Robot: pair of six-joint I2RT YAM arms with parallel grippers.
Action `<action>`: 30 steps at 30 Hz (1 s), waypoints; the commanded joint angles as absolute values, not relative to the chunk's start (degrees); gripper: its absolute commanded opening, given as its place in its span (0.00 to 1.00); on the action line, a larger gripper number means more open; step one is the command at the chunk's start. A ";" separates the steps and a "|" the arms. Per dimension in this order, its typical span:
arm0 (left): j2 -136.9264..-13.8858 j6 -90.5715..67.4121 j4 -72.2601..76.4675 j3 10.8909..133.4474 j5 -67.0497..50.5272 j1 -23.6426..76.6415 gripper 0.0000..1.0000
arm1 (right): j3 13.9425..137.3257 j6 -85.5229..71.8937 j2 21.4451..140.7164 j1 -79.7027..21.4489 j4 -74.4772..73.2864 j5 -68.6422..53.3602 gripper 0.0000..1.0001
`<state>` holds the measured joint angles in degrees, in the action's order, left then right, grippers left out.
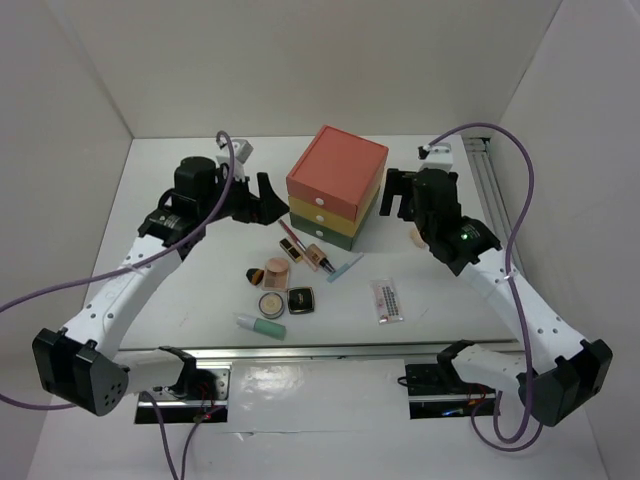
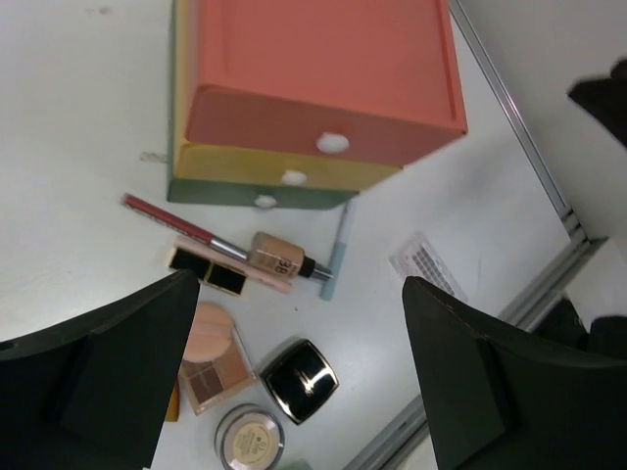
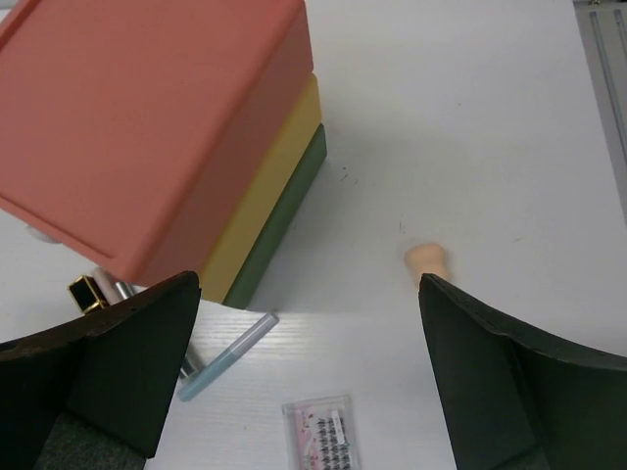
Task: Organize the makeup
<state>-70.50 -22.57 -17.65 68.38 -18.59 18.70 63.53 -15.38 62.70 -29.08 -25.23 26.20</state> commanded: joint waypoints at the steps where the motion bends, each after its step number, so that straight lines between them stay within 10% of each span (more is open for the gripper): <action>1: -67.85 -20.57 -11.78 65.48 -23.56 23.09 0.97 | 67.41 -12.67 64.68 -26.46 -22.33 17.26 1.00; 30: -101.43 -23.73 -15.90 90.08 -8.17 31.20 0.54 | 89.56 -15.82 97.11 -13.89 -16.71 5.81 1.00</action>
